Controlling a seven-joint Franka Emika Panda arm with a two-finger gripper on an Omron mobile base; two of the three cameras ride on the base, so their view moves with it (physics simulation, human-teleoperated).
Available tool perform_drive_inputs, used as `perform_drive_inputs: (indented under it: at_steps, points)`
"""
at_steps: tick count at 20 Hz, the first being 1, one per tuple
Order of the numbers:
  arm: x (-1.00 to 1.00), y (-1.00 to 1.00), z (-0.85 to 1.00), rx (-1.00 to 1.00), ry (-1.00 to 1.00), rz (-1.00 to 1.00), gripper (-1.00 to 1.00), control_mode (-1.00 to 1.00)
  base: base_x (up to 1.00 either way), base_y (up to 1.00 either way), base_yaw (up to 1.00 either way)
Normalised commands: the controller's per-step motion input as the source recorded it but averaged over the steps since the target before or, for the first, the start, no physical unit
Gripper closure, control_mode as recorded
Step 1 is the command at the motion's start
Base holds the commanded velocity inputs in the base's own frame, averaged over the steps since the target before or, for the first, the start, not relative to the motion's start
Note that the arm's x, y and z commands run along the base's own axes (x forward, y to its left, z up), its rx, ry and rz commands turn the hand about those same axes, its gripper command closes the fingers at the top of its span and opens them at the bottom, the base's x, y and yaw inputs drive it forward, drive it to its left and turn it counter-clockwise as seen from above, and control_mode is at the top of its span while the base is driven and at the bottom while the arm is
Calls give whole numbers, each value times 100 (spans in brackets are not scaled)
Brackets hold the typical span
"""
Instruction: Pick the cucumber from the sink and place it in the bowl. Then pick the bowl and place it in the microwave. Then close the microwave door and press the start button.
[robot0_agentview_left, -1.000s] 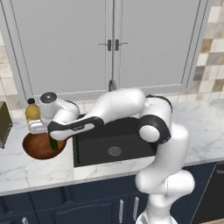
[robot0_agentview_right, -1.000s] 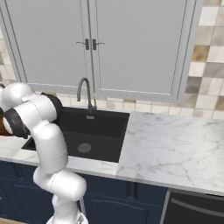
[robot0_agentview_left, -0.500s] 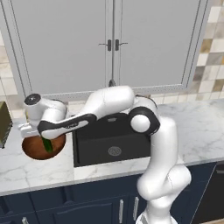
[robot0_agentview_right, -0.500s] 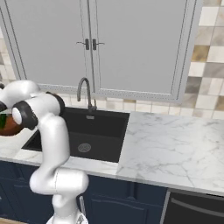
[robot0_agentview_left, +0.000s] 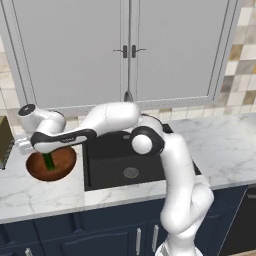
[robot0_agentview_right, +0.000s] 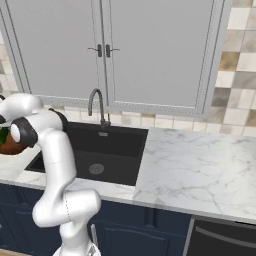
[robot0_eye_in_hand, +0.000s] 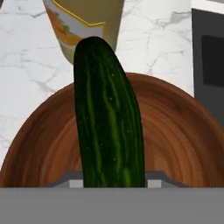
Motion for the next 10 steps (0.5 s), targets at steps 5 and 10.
perform_drive_inputs:
  at_steps: [5,10]
  points:
    - [16,-31,-32,0,3,3,-100,-100,0,0,0]
    - [0,-61,-10,2,1,0,-100,-100,0,0,0]
